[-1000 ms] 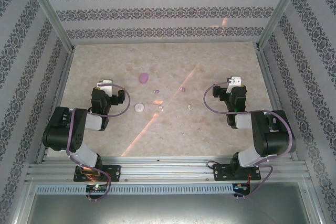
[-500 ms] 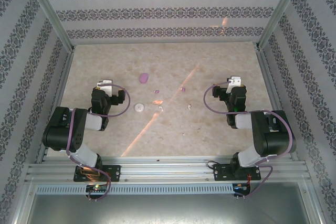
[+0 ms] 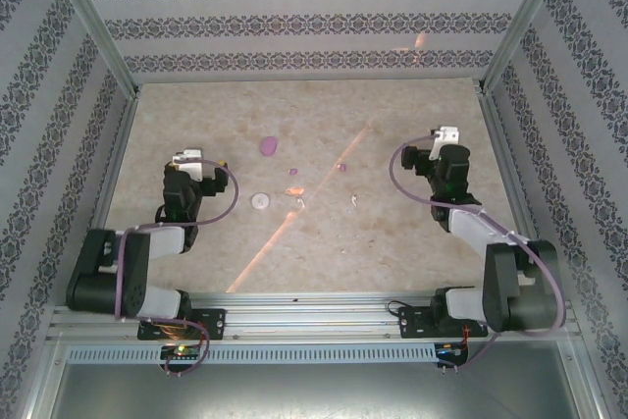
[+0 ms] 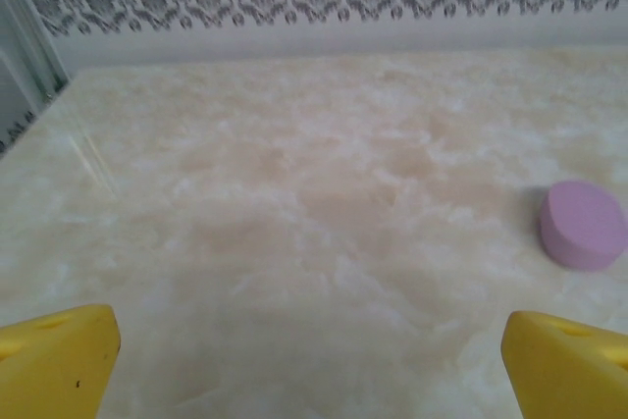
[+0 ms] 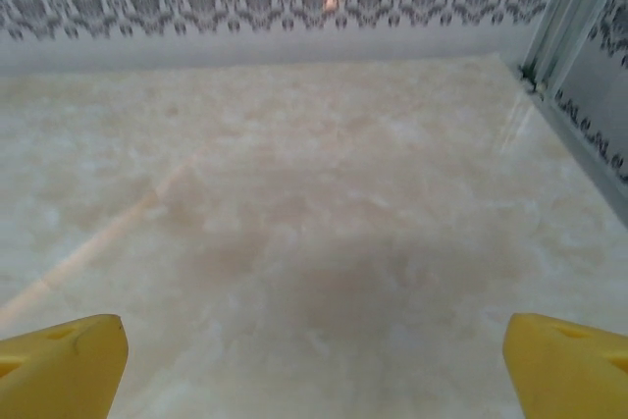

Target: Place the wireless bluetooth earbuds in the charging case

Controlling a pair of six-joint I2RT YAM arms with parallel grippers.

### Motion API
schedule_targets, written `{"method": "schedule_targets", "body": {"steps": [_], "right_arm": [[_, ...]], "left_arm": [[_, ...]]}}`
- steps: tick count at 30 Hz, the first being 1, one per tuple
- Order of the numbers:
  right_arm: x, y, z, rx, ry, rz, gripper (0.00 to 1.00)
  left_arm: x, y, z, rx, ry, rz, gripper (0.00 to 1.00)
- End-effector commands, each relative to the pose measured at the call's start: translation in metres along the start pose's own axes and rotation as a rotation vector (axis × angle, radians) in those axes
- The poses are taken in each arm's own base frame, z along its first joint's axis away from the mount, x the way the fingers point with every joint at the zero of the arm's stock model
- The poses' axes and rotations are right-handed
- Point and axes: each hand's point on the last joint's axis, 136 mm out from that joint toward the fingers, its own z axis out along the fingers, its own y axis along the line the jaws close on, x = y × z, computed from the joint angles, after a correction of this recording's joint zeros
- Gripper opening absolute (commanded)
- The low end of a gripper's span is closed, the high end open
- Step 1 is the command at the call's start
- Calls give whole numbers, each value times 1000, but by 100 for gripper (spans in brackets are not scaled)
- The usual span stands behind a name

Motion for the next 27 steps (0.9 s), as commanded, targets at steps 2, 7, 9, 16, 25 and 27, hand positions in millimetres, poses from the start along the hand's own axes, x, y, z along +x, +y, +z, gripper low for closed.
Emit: {"method": "schedule_targets", "body": {"steps": [2,7,9,16,25,27], "right_arm": [[8,9,-17,4,211,79,98],[31,55,-37,-126,421,72,98],[47,80,-46,-193,473,66,98],[89,154,-67,-325,577,104,98],[118,202,-74,-341,735,95,98],[120,207,-76,-347,747,96,98]], "left_arm": [[-13,15,-16,-69,126,-110,100],[2,7,-43,-63,434,-237,100],[18,-2,-54,-34,556,-282,100],[71,-85,-73,199,911,-246,100],[88,-150,-62,309,951,-77,100],[89,-153,-58,322,951,-76,99]]}}
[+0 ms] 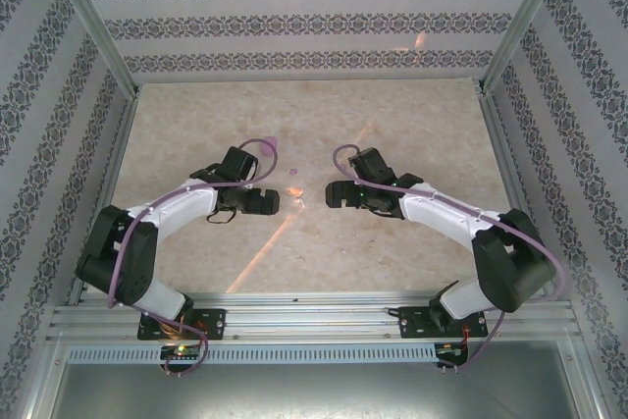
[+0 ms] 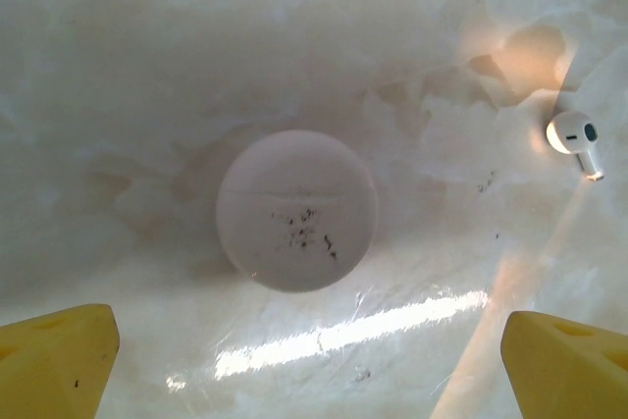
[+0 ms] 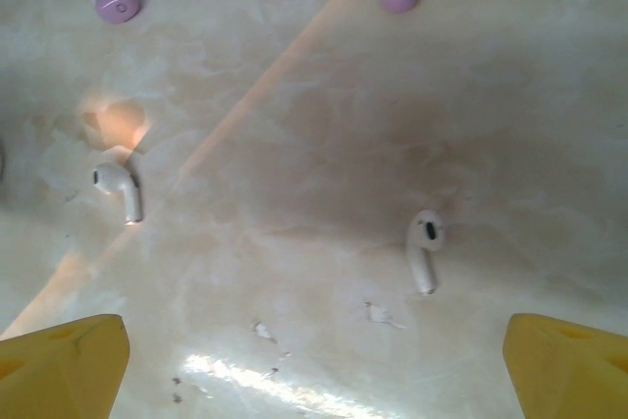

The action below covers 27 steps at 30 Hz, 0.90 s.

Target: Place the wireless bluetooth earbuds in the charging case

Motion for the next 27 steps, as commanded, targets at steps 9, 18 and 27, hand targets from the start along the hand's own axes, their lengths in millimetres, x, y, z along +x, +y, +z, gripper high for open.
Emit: {"method": "schedule_targets", "body": {"steps": [9,18,27], "right_arm": [[2,11,-2,-16,29,46,94],[-5,13,-4,-25,22,49,94],[-10,11,-8,-52,14,83,93]], "left_arm": [[-5,-1,23,-22,38,6,81],[-7,-4,45,-2,61,47,72],[-3,-5,48,9,60,96,54]]}}
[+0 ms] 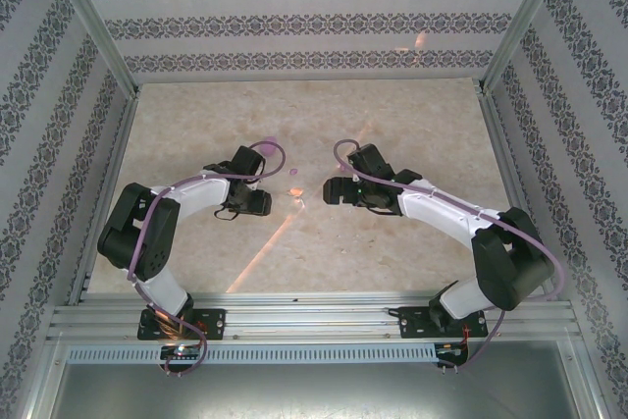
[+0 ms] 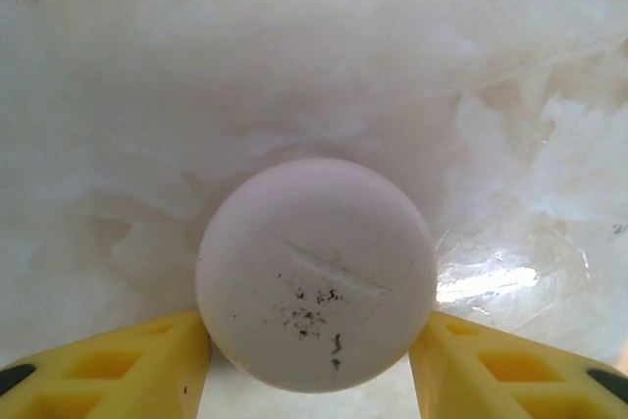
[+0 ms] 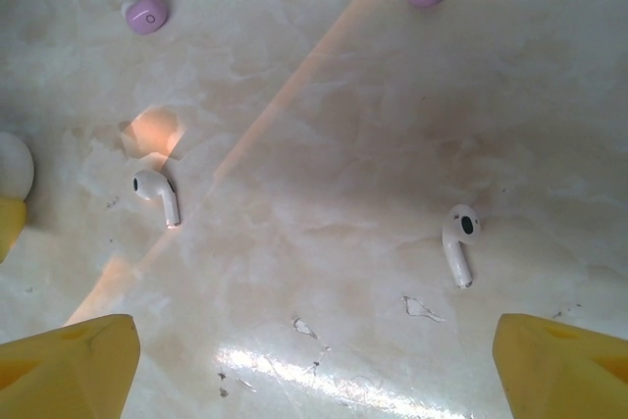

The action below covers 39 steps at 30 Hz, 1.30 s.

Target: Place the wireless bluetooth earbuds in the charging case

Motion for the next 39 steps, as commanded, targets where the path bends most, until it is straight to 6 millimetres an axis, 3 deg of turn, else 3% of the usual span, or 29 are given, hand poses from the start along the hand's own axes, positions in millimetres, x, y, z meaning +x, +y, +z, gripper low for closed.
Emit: {"method": "schedule_targets", "body": {"steps": [1,6,15,25,39], "right_arm": [[-7,5,-5,-32,-6,26,93],[-6,8,-6,-51,0,38,92],[-11,21,-11,-139,12,98,91],[-12,66,-3,-372,98,235,85],[-12,114,8,-523,191,195,78]], "left_arm": [[-11,-20,10,87,-42,68,52],[-15,-25,3,110,-72,97,46],[-11,-43,-14,194,-161,183,45],[0,-81,-52,407,-310,323,45],[0,-101,-75,503,-365,374,43]]}}
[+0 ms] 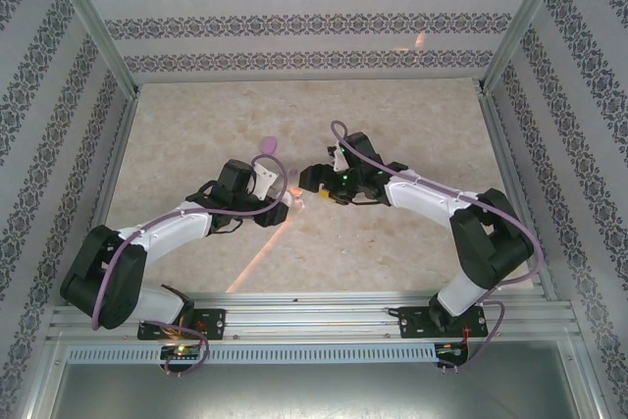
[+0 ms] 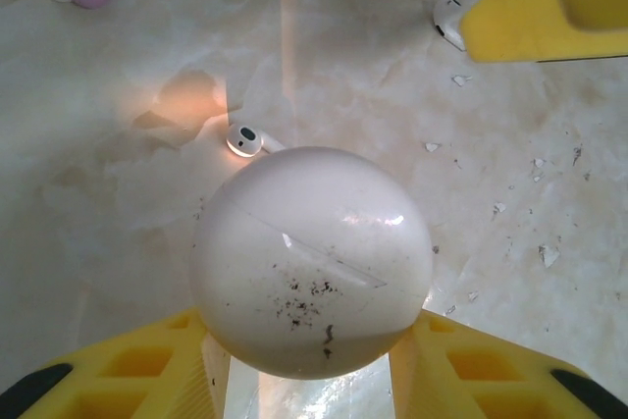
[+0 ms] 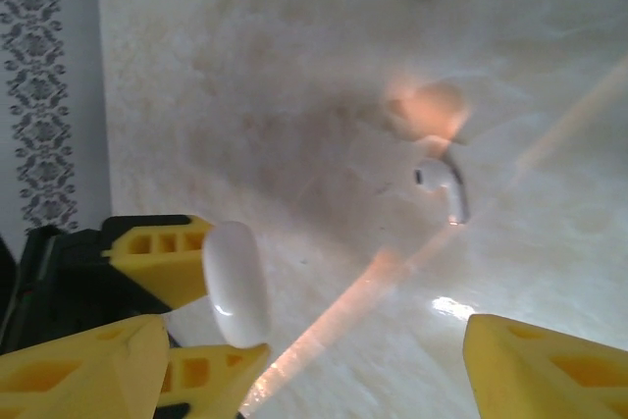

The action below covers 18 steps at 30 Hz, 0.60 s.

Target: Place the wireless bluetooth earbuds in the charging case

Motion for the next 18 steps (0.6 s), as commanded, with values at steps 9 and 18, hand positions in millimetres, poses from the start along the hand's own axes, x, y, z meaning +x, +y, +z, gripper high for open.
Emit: {"method": "schedule_targets", "body": {"steps": [9,18], "right_arm": [[8,27,18,-101,88,-26,71],[10,40,20,-158,111,-40,67]], "left_arm": [[-25,-24,-8,82,-68,57,43],[-39,-33,-16,109,-97,67,43]]}}
